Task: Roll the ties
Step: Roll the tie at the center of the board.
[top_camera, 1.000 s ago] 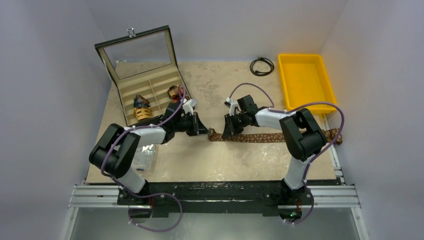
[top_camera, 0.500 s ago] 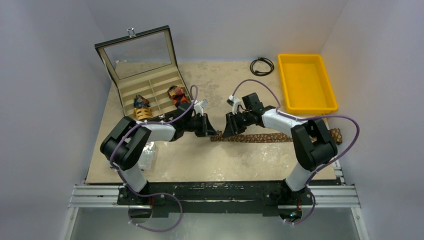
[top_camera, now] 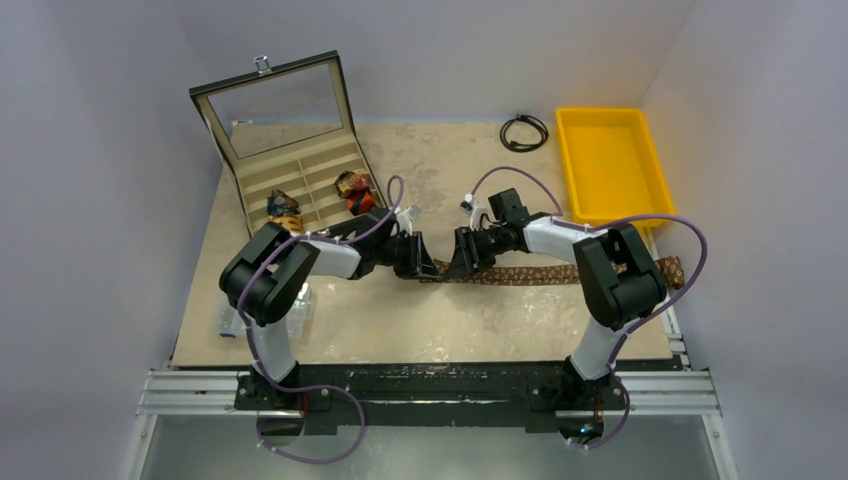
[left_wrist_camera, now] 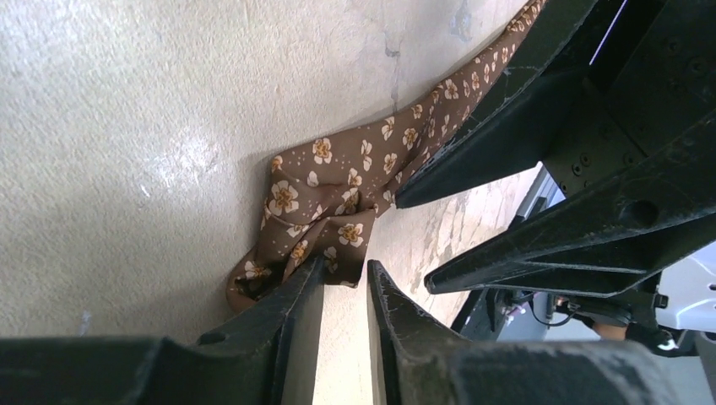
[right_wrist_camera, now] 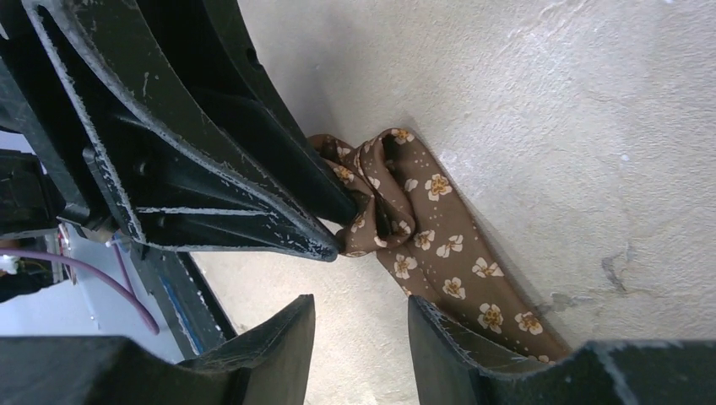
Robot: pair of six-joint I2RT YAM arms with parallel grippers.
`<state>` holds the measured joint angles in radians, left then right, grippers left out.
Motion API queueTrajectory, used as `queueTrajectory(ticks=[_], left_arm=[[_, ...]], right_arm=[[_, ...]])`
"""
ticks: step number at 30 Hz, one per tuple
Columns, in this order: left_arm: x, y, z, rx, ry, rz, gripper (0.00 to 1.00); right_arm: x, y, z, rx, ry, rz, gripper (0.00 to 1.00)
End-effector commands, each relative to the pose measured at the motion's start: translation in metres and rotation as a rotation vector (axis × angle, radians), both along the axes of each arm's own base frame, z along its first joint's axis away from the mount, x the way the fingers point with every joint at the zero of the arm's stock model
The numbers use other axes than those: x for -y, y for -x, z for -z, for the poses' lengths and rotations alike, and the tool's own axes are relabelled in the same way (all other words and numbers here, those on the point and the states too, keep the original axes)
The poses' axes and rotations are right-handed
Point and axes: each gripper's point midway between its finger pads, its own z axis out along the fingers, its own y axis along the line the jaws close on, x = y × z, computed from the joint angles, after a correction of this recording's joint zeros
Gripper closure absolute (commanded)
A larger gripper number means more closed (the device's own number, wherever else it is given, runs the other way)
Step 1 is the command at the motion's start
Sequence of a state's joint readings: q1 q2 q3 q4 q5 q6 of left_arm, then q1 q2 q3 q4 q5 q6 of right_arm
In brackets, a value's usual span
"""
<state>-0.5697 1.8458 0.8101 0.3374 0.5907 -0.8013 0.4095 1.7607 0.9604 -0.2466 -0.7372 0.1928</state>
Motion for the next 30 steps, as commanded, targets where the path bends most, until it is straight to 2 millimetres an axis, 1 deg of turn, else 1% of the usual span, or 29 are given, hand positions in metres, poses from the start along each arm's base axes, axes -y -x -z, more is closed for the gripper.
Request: queueTrajectory(ticks=[1, 3, 7, 9, 17, 26, 28, 30], left_arm=[[0.004, -0.007, -0.009, -0.025, 0.032, -0.01, 0.75], [0.002, -0.008, -0.008, -0.039, 0.033, -0.015, 0.76], [0.002, -0.01, -0.008, -0.041, 0.048, -0.018, 0.9], [0.003, -0.01, -0.008, -0.039, 0.056, -0.014, 0.94], [0.003, -0.009, -0.007, -0.048, 0.056, -0.012, 0.97], [0.004, -0.008, -0.007, -0.046, 0.058, -0.006, 0.98], [0.003, -0.008, -0.006, -0.048, 0.056, -0.007, 0.97], [0.004, -0.009, -0.008, -0.039, 0.061, -0.001, 0.97]], right_arm=[[-0.007, -0.009, -0.015, 0.014, -0.054, 0.011, 0.54], [-0.007, -0.01, -0.015, 0.015, -0.055, 0.012, 0.53], [-0.008, -0.012, -0.016, 0.013, -0.055, 0.017, 0.54], [-0.009, -0.013, -0.014, 0.007, -0.051, 0.021, 0.55], [-0.013, -0.023, -0.008, 0.007, -0.031, 0.039, 0.57], [-0.023, -0.025, 0.001, 0.007, 0.001, 0.03, 0.6], [-0.026, -0.024, 0.002, 0.007, 0.001, 0.026, 0.63], [-0.026, -0.024, 0.004, 0.01, 0.012, 0.023, 0.71]])
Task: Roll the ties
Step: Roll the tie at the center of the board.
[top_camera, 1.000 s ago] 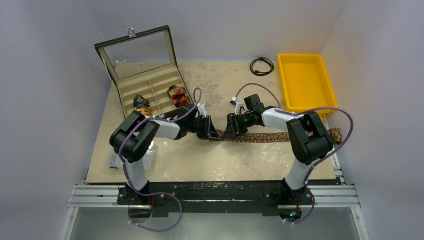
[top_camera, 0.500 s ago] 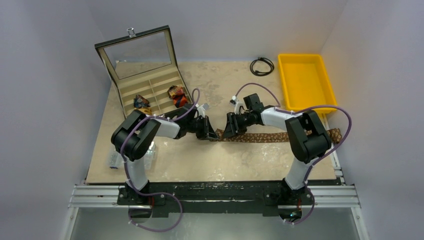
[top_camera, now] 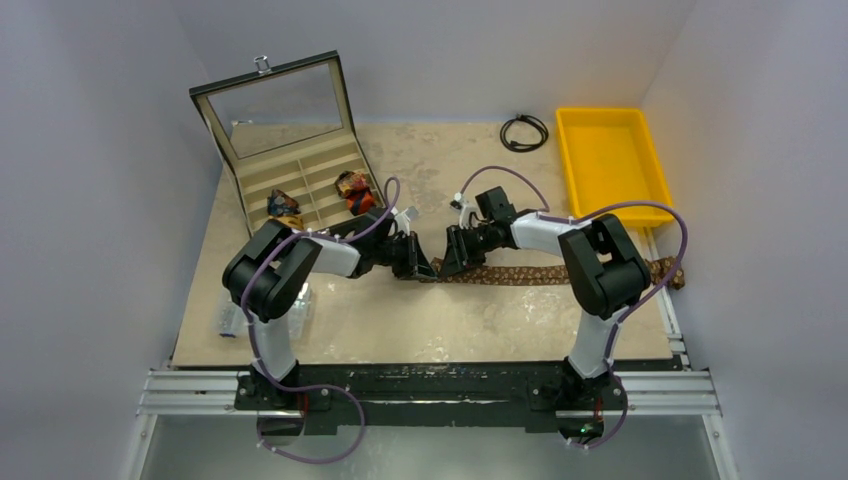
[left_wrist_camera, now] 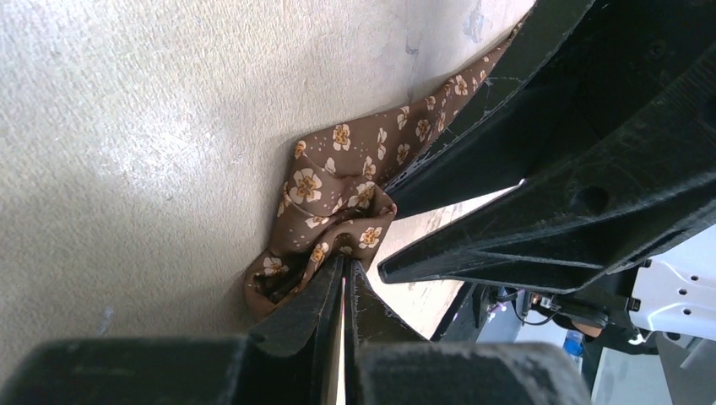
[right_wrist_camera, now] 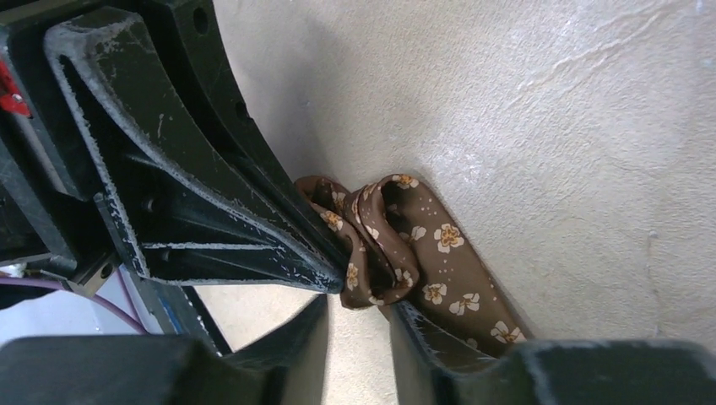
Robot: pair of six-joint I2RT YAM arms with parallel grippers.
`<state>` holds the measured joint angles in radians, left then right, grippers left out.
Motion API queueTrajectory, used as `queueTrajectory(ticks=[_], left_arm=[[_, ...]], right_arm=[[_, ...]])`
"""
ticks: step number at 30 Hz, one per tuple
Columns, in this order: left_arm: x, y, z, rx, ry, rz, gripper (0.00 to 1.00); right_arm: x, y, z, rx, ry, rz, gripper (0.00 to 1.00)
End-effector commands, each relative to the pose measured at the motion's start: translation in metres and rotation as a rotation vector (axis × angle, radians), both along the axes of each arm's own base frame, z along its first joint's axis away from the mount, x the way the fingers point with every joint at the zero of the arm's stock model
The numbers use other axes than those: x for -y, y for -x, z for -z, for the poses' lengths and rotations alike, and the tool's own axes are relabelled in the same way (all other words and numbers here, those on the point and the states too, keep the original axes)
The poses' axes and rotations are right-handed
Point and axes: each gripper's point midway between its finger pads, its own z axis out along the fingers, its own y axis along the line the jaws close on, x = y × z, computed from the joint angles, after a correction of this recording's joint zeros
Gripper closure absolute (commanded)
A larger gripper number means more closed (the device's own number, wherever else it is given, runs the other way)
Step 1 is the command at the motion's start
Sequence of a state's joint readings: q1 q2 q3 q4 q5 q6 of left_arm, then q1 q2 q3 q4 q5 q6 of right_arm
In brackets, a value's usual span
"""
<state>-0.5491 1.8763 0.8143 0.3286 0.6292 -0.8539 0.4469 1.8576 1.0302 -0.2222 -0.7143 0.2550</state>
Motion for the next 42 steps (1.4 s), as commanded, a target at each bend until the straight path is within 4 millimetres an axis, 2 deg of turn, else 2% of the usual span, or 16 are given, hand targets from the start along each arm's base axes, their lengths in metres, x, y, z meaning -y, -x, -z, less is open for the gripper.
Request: queueTrajectory(ticks=[1, 3, 5, 7, 8, 12, 17, 19, 21, 27, 34, 38, 42], left_arm=[[0.008, -0.01, -0.017, 0.057, 0.052, 0.024, 0.97], [0.006, -0.008, -0.026, 0.093, 0.057, 0.052, 0.92], [-0.002, -0.006, -0.038, 0.15, 0.056, 0.076, 0.72], [-0.012, -0.004, -0.056, 0.262, 0.066, 0.109, 0.44], [-0.016, -0.001, -0.064, 0.329, 0.061, 0.134, 0.34], [-0.031, 0.019, -0.092, 0.652, 0.017, 0.313, 0.1], [-0.033, 0.04, -0.103, 1.149, -0.086, 0.622, 0.04], [-0.031, 0.048, -0.099, 1.299, -0.105, 0.757, 0.04], [-0.028, 0.046, -0.089, 1.376, -0.146, 0.838, 0.04], [-0.009, 0.033, -0.069, 1.412, -0.196, 0.947, 0.03], [0.004, 0.008, -0.052, 1.356, -0.304, 0.91, 0.03], [0.002, 0.011, -0.038, 1.302, -0.344, 0.975, 0.01], [-0.008, 0.016, -0.014, 1.229, -0.398, 1.059, 0.0]], right_arm=[[-0.007, -0.013, -0.007, 0.054, 0.003, 0.007, 0.77], [-0.003, -0.014, -0.004, 0.064, 0.031, 0.009, 0.89], [0.0, -0.012, -0.002, 0.065, 0.044, 0.004, 1.0], [0.002, -0.009, -0.002, 0.065, 0.049, -0.009, 1.0], [0.002, -0.008, -0.003, 0.069, 0.045, -0.013, 1.0], [0.0, -0.002, -0.014, 0.074, 0.011, -0.042, 1.0], [0.0, 0.005, -0.023, 0.079, -0.005, -0.08, 1.0], [0.0, 0.008, -0.025, 0.077, -0.015, -0.094, 1.0], [-0.001, 0.01, -0.028, 0.073, -0.029, -0.101, 1.0], [-0.004, 0.012, -0.035, 0.072, -0.053, -0.106, 1.0], [-0.004, 0.015, -0.038, 0.067, -0.062, -0.116, 1.0], [-0.004, 0.016, -0.039, 0.071, -0.065, -0.12, 1.0], [-0.005, 0.018, -0.042, 0.067, -0.08, -0.127, 1.0]])
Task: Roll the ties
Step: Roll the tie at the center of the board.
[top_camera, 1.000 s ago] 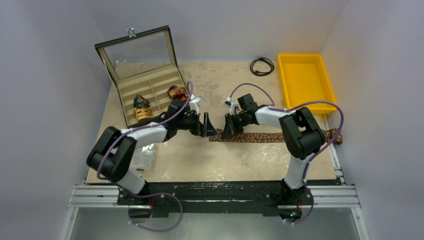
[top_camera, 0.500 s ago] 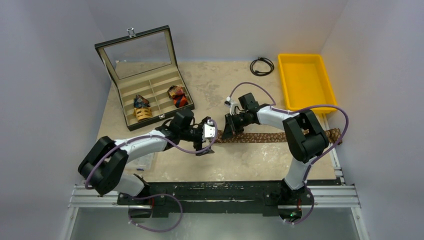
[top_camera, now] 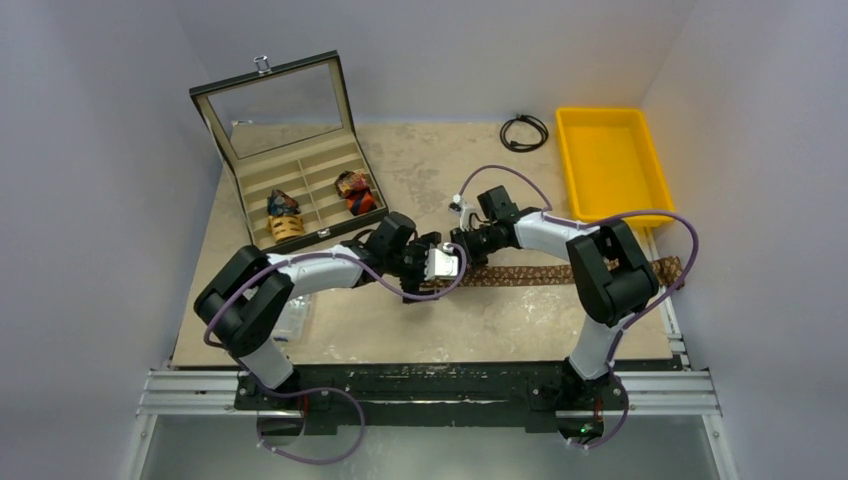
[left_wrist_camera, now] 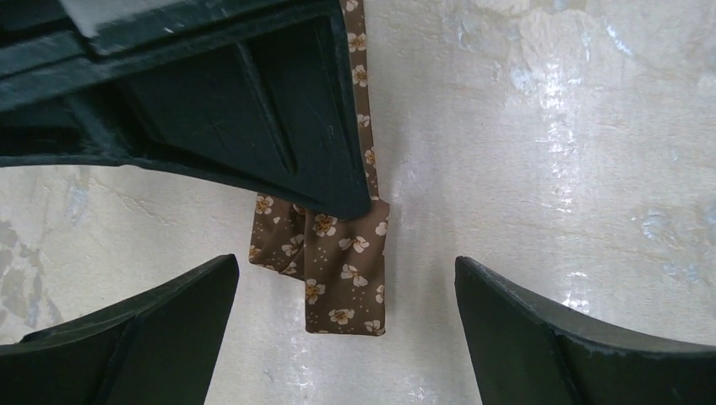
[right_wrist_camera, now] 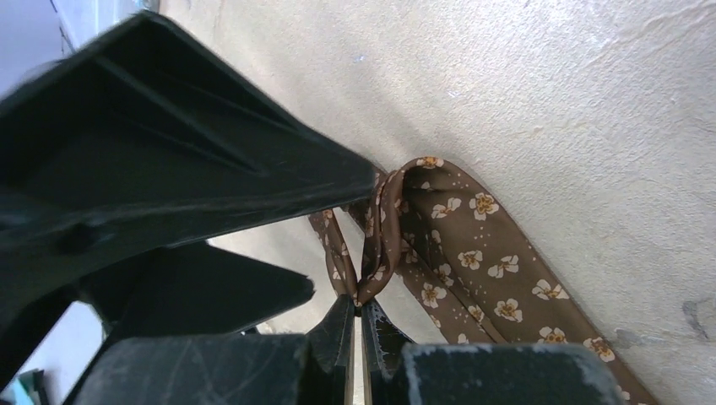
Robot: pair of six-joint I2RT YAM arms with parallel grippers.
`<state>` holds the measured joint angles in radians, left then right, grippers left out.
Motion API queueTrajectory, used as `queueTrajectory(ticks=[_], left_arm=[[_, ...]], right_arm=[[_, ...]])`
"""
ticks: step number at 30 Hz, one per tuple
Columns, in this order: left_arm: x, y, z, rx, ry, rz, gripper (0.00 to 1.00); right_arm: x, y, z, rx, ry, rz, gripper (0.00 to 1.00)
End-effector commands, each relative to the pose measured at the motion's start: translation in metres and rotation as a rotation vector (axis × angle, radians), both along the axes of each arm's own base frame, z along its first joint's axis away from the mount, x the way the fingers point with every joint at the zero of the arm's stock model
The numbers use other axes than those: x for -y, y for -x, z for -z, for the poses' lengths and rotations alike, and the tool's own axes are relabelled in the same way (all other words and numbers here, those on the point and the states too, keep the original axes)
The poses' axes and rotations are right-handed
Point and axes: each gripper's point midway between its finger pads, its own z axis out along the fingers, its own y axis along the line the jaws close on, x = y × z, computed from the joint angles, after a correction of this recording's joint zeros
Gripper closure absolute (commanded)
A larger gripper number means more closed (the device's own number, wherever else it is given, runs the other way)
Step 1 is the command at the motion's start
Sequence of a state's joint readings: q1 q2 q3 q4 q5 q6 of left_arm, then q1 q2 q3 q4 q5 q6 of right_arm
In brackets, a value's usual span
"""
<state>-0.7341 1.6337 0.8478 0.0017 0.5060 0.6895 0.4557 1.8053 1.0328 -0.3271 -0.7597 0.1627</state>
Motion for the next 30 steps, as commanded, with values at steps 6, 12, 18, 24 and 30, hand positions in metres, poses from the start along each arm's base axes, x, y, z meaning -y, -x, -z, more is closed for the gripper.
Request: queueTrajectory(ticks=[6, 12, 18, 24, 30], left_arm=[[0.002, -0.01, 0.02, 0.0, -0.074, -0.015, 0.0], [0.008, -0.018, 0.024, -0.012, -0.078, -0.047, 0.06], [0.011, -0.02, 0.027, 0.027, -0.073, -0.046, 0.0], [0.01, -0.013, 0.034, -0.032, -0.127, -0.006, 0.18], [0.009, -0.009, 0.036, -0.044, -0.129, 0.017, 0.5]], right_arm=[[-0.009, 0.0, -0.033, 0.06, -0.086, -0.04, 1.0], [-0.01, 0.003, -0.033, 0.046, -0.097, -0.047, 1.0], [-0.01, 0.005, -0.033, 0.041, -0.103, -0.054, 1.0], [-0.011, 0.006, -0.035, 0.038, -0.112, -0.062, 1.0], [-0.011, 0.006, -0.035, 0.041, -0.117, -0.067, 1.0]])
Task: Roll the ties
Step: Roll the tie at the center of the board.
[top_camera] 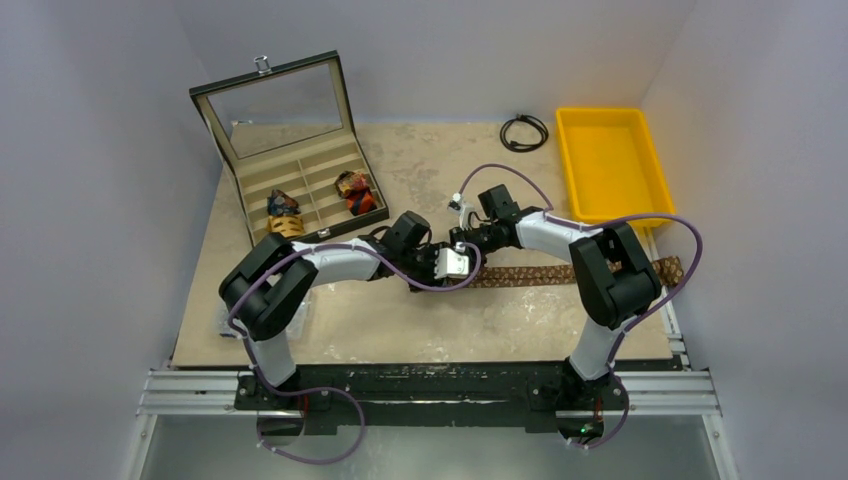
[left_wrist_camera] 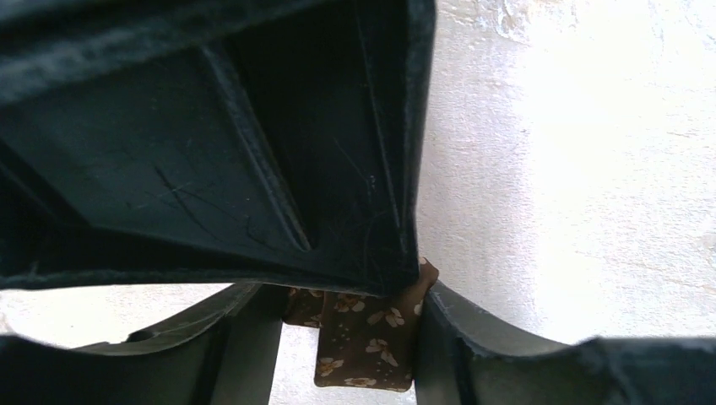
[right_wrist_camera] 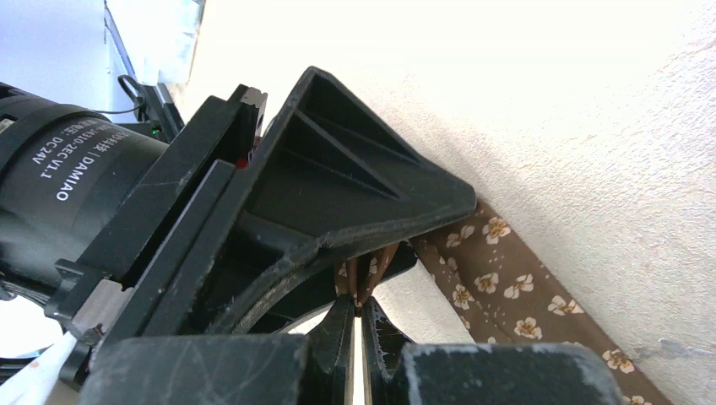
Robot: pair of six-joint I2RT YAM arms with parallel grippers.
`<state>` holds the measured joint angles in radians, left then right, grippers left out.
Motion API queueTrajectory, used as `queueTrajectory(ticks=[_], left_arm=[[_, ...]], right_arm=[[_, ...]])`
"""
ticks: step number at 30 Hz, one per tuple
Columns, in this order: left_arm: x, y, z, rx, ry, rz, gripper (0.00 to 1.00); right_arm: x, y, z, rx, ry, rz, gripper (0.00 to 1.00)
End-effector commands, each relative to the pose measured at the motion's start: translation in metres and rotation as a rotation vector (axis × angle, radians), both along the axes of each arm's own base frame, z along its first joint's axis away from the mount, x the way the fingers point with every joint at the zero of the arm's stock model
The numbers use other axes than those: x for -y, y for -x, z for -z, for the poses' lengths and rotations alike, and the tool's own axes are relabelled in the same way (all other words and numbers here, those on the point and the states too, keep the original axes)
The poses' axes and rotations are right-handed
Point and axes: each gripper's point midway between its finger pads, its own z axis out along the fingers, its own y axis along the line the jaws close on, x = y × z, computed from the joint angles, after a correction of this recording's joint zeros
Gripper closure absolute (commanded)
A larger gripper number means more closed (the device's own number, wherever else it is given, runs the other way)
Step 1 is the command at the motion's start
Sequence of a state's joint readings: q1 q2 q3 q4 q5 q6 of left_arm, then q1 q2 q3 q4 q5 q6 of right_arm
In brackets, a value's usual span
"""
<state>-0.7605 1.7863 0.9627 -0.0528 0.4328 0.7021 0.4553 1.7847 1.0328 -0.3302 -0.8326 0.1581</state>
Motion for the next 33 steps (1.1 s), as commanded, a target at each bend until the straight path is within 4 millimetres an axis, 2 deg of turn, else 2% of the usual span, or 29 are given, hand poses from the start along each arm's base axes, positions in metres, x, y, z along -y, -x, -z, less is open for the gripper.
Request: queueTrajectory(ticks=[1, 7, 11, 12, 14, 15, 19, 23, 26, 30, 31, 33], left_arm=[[-0.002, 0.006, 0.006, -0.025, -0.025, 0.03, 0.52], [-0.003, 0.007, 0.006, -0.026, -0.025, 0.039, 0.67], [-0.005, 0.009, 0.007, -0.028, -0.032, 0.047, 0.74], [-0.006, 0.01, 0.008, -0.028, -0.037, 0.054, 0.7], [-0.008, 0.013, 0.006, -0.024, -0.035, 0.07, 0.53], [-0.009, 0.014, 0.005, -0.024, -0.031, 0.074, 0.49], [-0.009, 0.015, 0.0, -0.029, -0.014, 0.076, 0.43], [-0.007, 0.018, -0.011, -0.041, 0.017, 0.07, 0.39], [-0.004, 0.018, -0.014, -0.05, 0.045, 0.039, 0.34], [-0.001, 0.005, -0.015, -0.027, 0.059, -0.031, 0.24], [-0.001, 0.004, -0.014, -0.028, 0.06, -0.041, 0.2], [0.001, 0.002, -0.012, -0.04, 0.054, -0.043, 0.18]], right_arm=[[-0.005, -0.001, -0.021, 0.052, -0.054, -0.032, 1.0], [-0.005, 0.0, -0.023, 0.054, -0.055, -0.041, 1.0], [-0.002, -0.003, -0.017, 0.054, -0.027, -0.034, 1.0], [-0.001, -0.004, -0.014, 0.054, -0.013, -0.03, 1.0], [0.002, -0.007, -0.005, 0.055, 0.025, -0.02, 1.0], [0.005, -0.009, -0.001, 0.056, 0.044, -0.013, 1.0], [0.01, -0.013, 0.015, 0.034, 0.094, -0.002, 1.0], [0.01, -0.013, 0.021, 0.025, 0.102, -0.005, 1.0], [0.009, -0.013, 0.016, 0.039, 0.092, -0.018, 1.0], [0.006, -0.012, -0.001, 0.075, 0.047, -0.036, 1.0], [0.006, -0.01, -0.002, 0.073, 0.042, -0.039, 1.0], [0.006, -0.009, -0.001, 0.066, 0.04, -0.044, 1.0]])
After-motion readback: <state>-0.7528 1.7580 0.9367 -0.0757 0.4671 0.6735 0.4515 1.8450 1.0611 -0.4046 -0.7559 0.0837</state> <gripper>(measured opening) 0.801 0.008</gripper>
